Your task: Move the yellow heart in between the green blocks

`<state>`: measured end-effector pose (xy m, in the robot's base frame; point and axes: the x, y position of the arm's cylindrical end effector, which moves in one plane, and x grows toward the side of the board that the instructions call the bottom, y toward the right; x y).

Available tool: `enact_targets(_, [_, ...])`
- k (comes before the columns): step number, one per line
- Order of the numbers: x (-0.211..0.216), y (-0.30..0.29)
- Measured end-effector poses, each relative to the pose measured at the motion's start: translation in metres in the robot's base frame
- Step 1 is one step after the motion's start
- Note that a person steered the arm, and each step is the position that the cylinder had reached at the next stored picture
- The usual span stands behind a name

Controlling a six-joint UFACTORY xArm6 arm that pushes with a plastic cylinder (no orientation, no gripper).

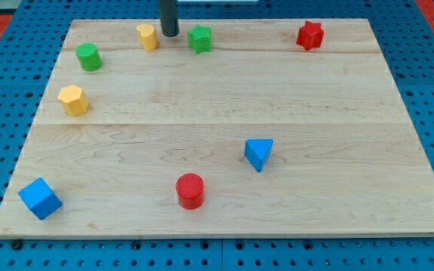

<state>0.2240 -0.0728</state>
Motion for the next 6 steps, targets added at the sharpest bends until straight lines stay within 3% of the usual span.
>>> enact_targets(1, [0.016, 0.05])
enact_targets(2, [0.066, 0.106])
enact_targets(3, [0.085, 0.127])
enact_targets(6, [-0.014, -0.028])
